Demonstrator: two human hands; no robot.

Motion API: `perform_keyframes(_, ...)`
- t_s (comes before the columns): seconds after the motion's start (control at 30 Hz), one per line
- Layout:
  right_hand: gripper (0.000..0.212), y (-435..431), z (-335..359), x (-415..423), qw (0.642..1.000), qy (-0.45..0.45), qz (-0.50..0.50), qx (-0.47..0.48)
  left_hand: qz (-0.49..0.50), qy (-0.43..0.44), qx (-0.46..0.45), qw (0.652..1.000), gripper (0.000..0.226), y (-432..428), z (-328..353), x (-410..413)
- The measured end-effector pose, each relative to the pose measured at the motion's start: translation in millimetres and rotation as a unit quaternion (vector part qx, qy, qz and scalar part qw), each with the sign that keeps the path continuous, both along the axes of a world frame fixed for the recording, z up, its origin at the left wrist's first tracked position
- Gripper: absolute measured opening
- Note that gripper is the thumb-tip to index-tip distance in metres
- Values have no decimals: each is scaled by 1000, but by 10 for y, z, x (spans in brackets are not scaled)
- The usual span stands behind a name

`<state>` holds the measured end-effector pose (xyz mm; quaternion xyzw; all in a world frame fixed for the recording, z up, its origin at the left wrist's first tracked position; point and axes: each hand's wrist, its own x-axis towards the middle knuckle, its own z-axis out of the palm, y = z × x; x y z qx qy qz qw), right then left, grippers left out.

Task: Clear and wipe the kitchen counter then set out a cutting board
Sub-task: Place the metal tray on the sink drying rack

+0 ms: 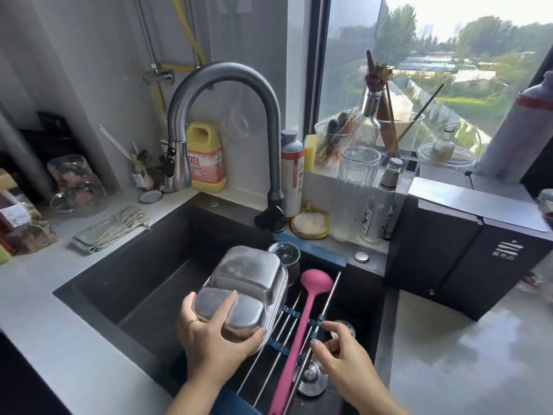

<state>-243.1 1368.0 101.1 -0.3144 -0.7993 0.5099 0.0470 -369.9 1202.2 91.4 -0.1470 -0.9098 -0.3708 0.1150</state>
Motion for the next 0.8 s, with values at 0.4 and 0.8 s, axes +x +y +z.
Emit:
perform_keyframes(0.4, 34, 80, -79, 39, 1000, -18, -21, 2, -62, -37, 8, 997, 73, 339, -183, -333)
perform_keyframes(0.8, 33, 145, -171, 46, 999, -19, -25, -8, -83, -56, -62, 993, 85, 455, -242, -451)
